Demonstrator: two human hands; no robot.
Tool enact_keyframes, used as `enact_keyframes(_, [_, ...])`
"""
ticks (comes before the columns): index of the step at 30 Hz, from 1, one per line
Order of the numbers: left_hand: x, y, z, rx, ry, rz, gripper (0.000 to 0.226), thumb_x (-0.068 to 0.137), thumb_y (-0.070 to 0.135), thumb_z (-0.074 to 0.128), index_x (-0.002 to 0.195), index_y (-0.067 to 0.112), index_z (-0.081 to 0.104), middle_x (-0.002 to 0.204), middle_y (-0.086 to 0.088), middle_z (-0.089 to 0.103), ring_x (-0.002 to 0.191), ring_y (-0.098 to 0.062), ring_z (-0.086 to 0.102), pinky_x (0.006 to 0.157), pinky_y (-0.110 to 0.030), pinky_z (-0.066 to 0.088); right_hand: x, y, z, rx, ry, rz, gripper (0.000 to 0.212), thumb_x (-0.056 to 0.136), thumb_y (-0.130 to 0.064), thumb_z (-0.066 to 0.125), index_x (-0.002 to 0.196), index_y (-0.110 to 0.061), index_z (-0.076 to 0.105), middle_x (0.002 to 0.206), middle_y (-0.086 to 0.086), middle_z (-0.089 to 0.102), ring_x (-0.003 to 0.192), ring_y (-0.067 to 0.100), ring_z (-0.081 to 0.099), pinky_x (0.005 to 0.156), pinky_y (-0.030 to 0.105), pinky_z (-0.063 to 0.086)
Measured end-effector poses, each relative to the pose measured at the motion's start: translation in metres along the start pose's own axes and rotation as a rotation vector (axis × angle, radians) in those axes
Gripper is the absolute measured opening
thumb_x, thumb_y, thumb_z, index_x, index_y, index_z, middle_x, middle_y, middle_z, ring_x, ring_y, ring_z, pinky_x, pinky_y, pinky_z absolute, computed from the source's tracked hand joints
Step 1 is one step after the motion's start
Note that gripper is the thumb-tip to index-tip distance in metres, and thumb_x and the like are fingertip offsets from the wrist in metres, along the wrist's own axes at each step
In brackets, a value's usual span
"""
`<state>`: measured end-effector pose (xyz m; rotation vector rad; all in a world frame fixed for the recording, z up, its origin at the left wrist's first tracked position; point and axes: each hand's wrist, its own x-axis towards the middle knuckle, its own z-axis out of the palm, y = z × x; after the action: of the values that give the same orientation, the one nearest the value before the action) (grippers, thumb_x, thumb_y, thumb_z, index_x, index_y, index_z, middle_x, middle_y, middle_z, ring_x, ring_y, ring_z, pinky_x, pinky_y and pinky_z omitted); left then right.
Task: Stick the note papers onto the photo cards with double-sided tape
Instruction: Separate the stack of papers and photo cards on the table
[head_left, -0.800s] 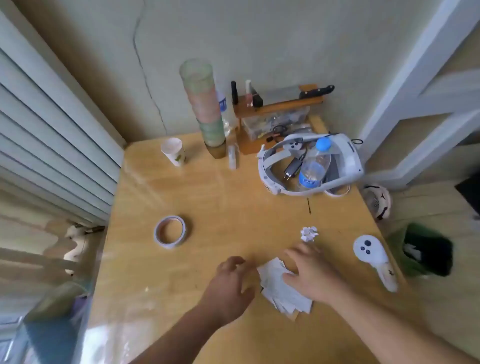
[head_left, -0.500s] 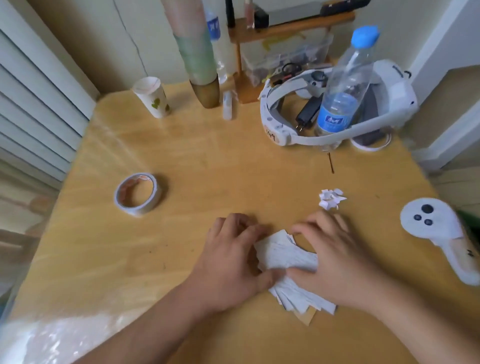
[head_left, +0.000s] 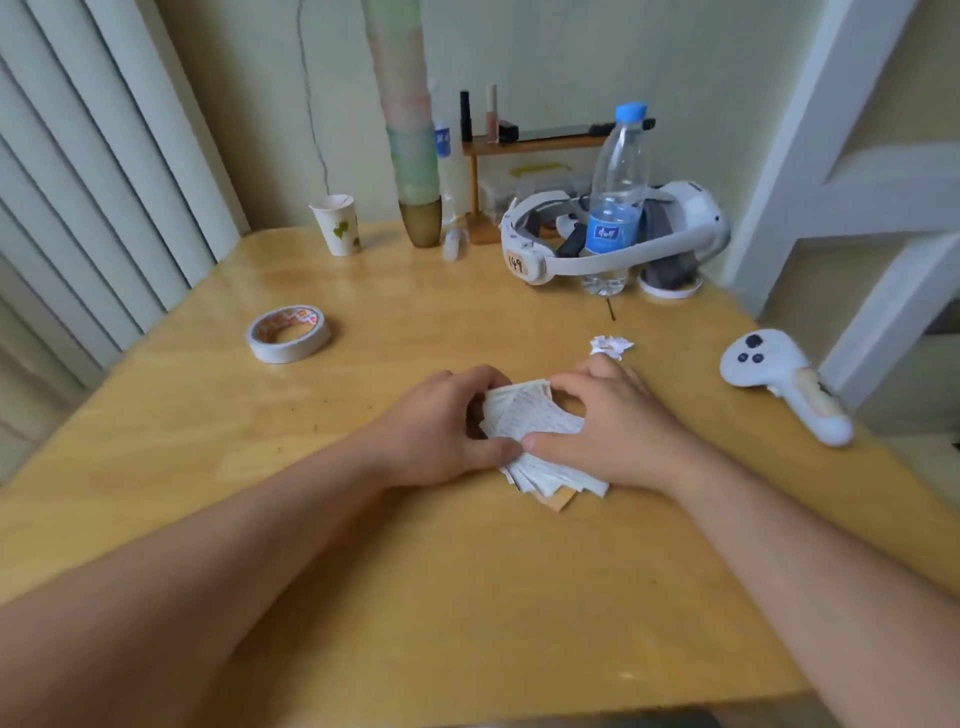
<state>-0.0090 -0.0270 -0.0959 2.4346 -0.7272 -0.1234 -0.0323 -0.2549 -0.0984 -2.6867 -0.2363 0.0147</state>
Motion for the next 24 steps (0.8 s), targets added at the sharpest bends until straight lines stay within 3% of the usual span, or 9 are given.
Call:
enact_keyframes(3, [0.0, 0.0, -0.003, -0.125, -0.033, -0.062, 0.042, 0.079, 0.04, 0.089, 0.114, 0.036, 0.064, 0.099, 0.009, 0.075, 0.091, -0.015, 0.07, 0.089, -0.041, 0.059, -0.001, -0.001, -0.006, 0.027, -0.038, 0.036, 0.087, 0.073, -0.074, 0.075, 0.145, -0.033, 0.052, 0.139, -0.009, 0.041, 0.139, 0.016, 0.035, 0.114, 0.033, 0.035])
enact_keyframes(5, [-0.001, 0.0, -0.003, -0.127, -0.003, -0.067, 0.046, 0.075, 0.044, 0.089, 0.114, 0.04, 0.065, 0.1, 0.012, 0.074, 0.093, -0.015, 0.069, 0.091, -0.043, 0.058, 0.001, -0.004, -0.008, 0.03, -0.056, 0.058, 0.087, 0.071, -0.073, 0.077, 0.143, -0.031, 0.054, 0.139, -0.008, 0.042, 0.138, 0.017, 0.036, 0.115, 0.037, 0.037])
enact_keyframes(9, [-0.001, 0.009, -0.004, 0.04, -0.024, -0.027, 0.059, 0.082, 0.043, 0.08, 0.136, 0.044, 0.057, 0.118, 0.021, 0.063, 0.113, -0.012, 0.048, 0.105, -0.031, 0.044, 0.004, -0.006, -0.005, 0.026, -0.067, 0.061, 0.076, 0.075, -0.068, 0.078, 0.139, -0.035, 0.056, 0.134, -0.01, 0.044, 0.134, 0.018, 0.036, 0.114, 0.038, 0.038])
enact_keyframes(12, [-0.001, 0.004, -0.003, 0.024, -0.042, -0.004, 0.068, 0.085, 0.043, 0.078, 0.145, 0.048, 0.049, 0.126, 0.016, 0.062, 0.12, -0.015, 0.046, 0.107, -0.033, 0.043, 0.006, -0.008, -0.003, 0.027, -0.075, 0.033, 0.08, 0.076, -0.064, 0.079, 0.146, -0.036, 0.052, 0.131, -0.011, 0.048, 0.132, 0.015, 0.041, 0.112, 0.037, 0.041])
enact_keyframes(15, [0.0, -0.005, -0.002, -0.027, -0.021, 0.009, 0.072, 0.078, 0.047, 0.077, 0.142, 0.056, 0.046, 0.116, 0.015, 0.067, 0.117, -0.013, 0.053, 0.103, -0.038, 0.049, 0.012, -0.013, -0.004, 0.11, -0.068, 0.03, 0.084, 0.072, -0.055, 0.087, 0.145, -0.037, 0.05, 0.125, -0.012, 0.055, 0.121, 0.009, 0.053, 0.101, 0.031, 0.048])
enact_keyframes(17, [-0.001, -0.008, 0.0, -0.071, 0.009, 0.027, 0.071, 0.075, 0.044, 0.078, 0.139, 0.055, 0.049, 0.112, 0.015, 0.068, 0.111, -0.013, 0.058, 0.099, -0.039, 0.052, 0.017, -0.016, -0.006, 0.124, -0.081, 0.042, 0.074, 0.068, -0.053, 0.09, 0.132, -0.036, 0.057, 0.113, -0.016, 0.057, 0.104, 0.002, 0.057, 0.084, 0.022, 0.047])
enact_keyframes(19, [-0.003, -0.008, 0.002, -0.18, 0.028, 0.055, 0.064, 0.075, 0.033, 0.08, 0.131, 0.053, 0.055, 0.108, 0.015, 0.07, 0.099, -0.014, 0.066, 0.092, -0.04, 0.056, 0.021, -0.017, -0.009, 0.078, -0.134, 0.057, 0.058, 0.065, -0.058, 0.088, 0.113, -0.037, 0.063, 0.105, -0.016, 0.06, 0.093, 0.0, 0.059, 0.074, 0.023, 0.048])
enact_keyframes(24, [-0.008, -0.01, 0.002, -0.296, 0.114, 0.113, 0.064, 0.081, 0.007, 0.078, 0.127, 0.046, 0.058, 0.105, 0.013, 0.07, 0.087, -0.016, 0.069, 0.084, -0.037, 0.058, 0.025, -0.023, -0.016, 0.192, -0.281, 0.088, 0.042, 0.066, -0.047, 0.092, 0.099, -0.034, 0.07, 0.096, -0.01, 0.075, 0.085, 0.005, 0.073, 0.081, 0.04, 0.063])
